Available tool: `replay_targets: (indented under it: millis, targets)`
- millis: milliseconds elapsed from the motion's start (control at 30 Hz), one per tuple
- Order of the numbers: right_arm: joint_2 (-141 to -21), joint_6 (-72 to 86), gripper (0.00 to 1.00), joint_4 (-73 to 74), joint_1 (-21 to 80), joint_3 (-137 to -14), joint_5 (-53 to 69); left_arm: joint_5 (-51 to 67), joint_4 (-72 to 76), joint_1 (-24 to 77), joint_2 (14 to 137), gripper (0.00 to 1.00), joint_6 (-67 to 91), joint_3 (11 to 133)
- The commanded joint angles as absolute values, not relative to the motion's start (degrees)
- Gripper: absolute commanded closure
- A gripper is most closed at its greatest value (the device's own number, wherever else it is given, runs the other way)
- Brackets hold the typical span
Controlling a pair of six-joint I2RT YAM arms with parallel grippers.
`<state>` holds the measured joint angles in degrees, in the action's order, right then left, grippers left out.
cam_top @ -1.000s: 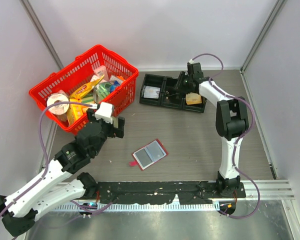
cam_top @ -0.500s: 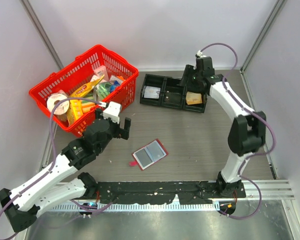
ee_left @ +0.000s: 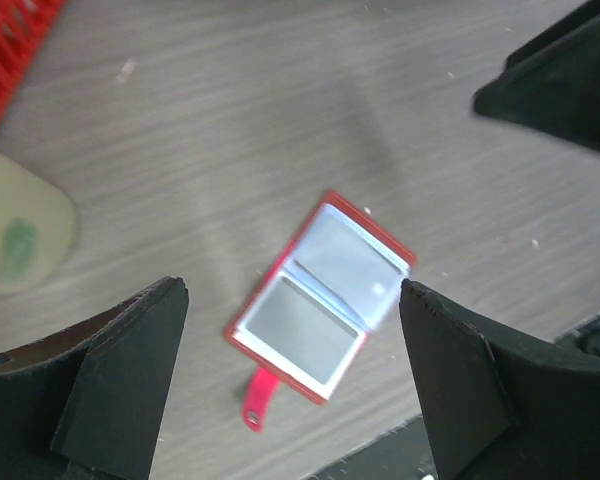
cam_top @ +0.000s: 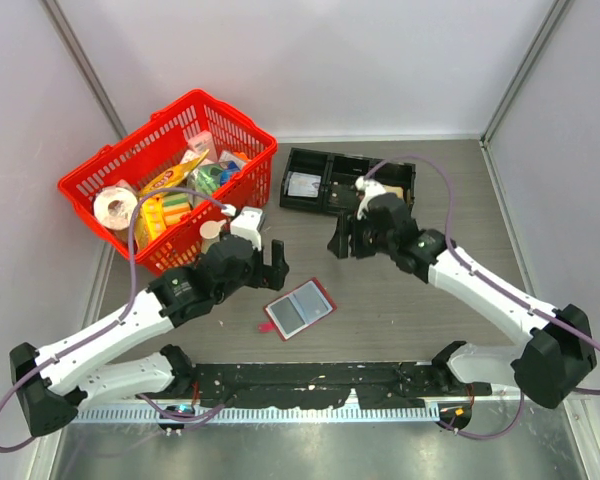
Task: Take the credit cards out of the card holder
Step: Remove the credit card from the card holder.
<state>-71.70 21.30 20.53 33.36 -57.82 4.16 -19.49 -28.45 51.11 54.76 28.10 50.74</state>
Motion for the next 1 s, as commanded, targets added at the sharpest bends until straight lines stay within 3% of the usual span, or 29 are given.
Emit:
replay_targets:
  millis: [0, 167, 367, 800, 967]
  targets:
    - [-67.0, 25.8, 0.37, 15.2, 38.6, -51.3, 4.0, -19.3, -28.7, 55.4, 55.3, 0.1, 40.3, 48.1]
    - [-66.2, 30.2, 0.37, 9.7, 43.3, -42.8, 2.0, -19.0, -25.5, 58.4, 57.3, 0.13, 47.4, 41.7]
    - [-69.7, 33.6, 0.37, 3.3, 48.1, -37.3, 0.2, -19.9, -22.9, 60.4, 60.2, 0.24, 52.0, 36.7]
    - [-78.5, 34.8, 0.39, -3.9, 50.5, -35.2, 1.9, -19.6, -20.0, 60.6, 66.8, 0.53, 54.3, 32.7]
    - [-80.0, 34.8, 0.41, -4.6, 51.1, -35.1, 2.5, -18.8, -18.6, 60.6, 69.4, 0.56, 54.6, 32.4]
